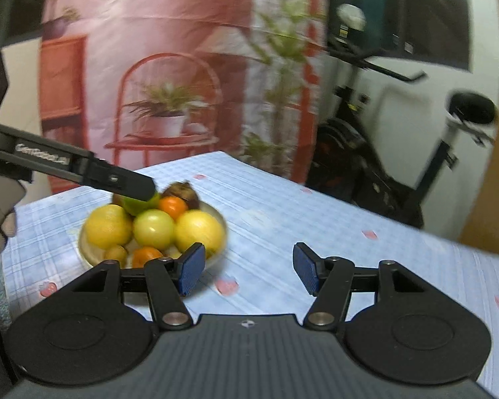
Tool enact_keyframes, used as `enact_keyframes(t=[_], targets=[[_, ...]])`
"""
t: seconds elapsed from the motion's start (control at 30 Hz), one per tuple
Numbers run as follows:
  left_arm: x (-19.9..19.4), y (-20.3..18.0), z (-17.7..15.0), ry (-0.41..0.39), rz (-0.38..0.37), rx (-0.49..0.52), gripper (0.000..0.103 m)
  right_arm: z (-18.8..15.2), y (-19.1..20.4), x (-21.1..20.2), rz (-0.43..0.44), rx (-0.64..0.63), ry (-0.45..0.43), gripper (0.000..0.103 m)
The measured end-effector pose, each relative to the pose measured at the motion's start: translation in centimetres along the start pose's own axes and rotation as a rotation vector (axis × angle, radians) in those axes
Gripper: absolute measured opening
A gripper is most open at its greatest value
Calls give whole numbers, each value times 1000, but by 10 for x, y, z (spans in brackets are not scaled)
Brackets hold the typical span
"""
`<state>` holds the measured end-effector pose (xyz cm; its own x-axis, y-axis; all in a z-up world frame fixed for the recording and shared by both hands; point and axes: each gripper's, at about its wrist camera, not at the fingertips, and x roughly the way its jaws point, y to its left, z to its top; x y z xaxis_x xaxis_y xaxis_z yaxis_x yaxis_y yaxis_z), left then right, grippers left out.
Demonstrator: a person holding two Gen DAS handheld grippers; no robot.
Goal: Organize fruits
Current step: 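Open the left gripper to release the green fruit on the plate, then move the left gripper to the dark orange fruit and close on it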
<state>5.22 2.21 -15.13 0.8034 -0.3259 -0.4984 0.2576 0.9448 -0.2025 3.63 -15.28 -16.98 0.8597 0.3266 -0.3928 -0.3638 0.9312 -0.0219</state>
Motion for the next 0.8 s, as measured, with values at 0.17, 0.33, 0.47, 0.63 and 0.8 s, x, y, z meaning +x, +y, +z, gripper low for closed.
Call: enact_keyframes(t=[0.17,0.33,0.47,0.63,0.8], targets=[[7,-17,-6,52,-13,46,82,-24,-16,-20,-20,93,7,62],[13,-28,-12,95,-23,80,82,-42,-21,-29,-13,134,26,62],[16,-32,-18,129,-34,96,82,-51,-23,-33,0,158,46,62],[23,-40,-26,172,-38,102,81,-57,-22,-27,28,176,70,62],[30,-45,-31,203,-47,86,81,-60,-26,-25,47,203,77,61]])
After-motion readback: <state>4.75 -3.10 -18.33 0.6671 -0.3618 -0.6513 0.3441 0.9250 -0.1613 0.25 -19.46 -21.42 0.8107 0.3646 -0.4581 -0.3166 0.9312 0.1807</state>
